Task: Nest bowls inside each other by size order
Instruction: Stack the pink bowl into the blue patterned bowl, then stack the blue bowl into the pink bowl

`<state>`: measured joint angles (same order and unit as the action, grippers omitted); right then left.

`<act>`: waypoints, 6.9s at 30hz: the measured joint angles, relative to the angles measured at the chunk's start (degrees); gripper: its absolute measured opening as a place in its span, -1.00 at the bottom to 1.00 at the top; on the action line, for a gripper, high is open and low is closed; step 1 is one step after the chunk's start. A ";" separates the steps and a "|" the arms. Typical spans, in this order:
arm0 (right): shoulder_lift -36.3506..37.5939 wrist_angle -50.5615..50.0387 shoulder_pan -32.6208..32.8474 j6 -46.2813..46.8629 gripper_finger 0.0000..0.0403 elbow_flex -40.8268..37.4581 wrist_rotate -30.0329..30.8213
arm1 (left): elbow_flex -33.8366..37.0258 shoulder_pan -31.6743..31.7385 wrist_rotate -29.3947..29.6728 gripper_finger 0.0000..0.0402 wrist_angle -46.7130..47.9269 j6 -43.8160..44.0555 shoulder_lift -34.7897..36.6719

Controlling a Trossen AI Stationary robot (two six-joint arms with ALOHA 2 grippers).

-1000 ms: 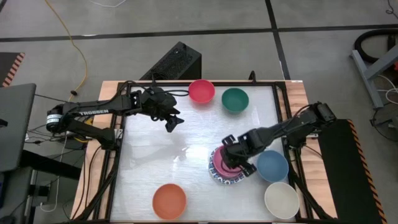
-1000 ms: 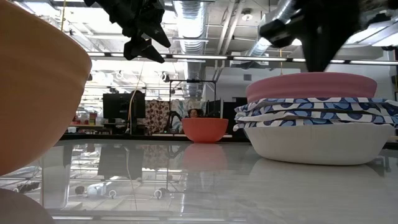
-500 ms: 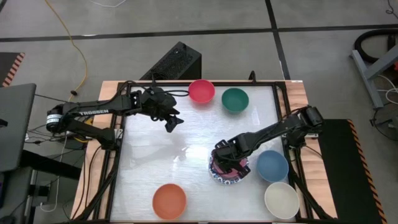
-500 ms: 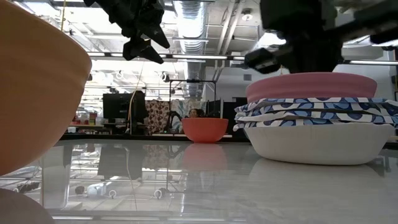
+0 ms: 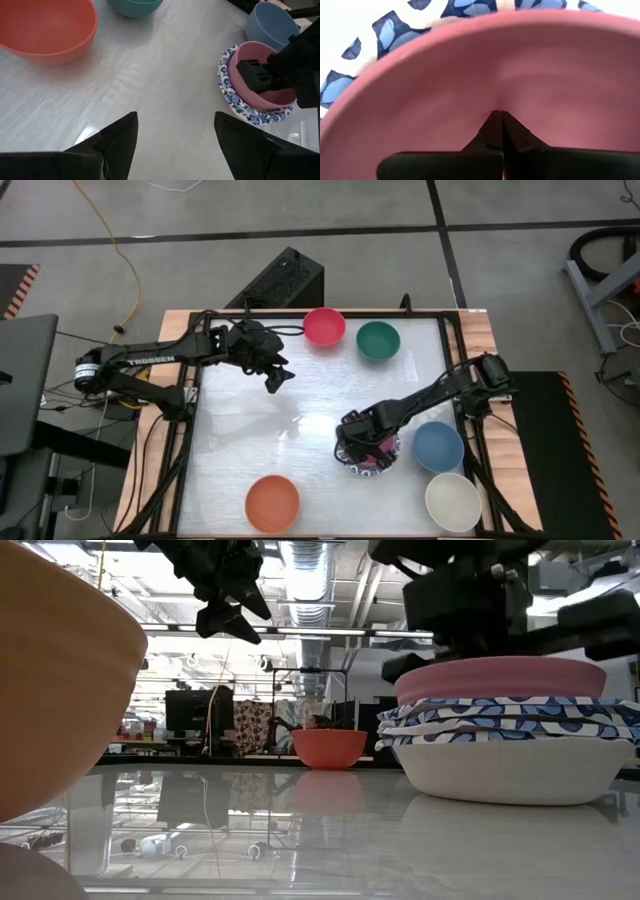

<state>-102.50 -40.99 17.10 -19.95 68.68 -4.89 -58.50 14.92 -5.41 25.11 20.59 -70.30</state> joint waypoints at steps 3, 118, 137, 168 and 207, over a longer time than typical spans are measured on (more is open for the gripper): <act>0.05 0.13 0.07 -0.02 -0.98 -1.04 -0.18 | 0.00 0.02 0.00 0.25 0.01 -0.01 0.00; 25.42 -36.17 10.17 94.34 -0.69 -0.39 1.62 | 0.00 0.00 0.04 0.25 0.35 -2.38 -0.02; 25.42 -28.71 18.82 106.05 0.14 -3.92 1.77 | 0.00 0.00 0.04 0.25 0.34 -2.81 -0.02; 25.40 -12.03 18.75 106.66 0.14 -21.35 2.77 | 0.00 0.00 0.20 0.25 0.37 -2.44 -0.02; 25.33 -23.02 15.12 97.39 -0.96 -13.37 0.63 | 0.00 0.02 1.35 0.25 0.38 -2.85 -0.02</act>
<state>-77.17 -64.01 32.23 77.44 55.31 -4.25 -58.50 14.94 -4.05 25.50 17.74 -70.32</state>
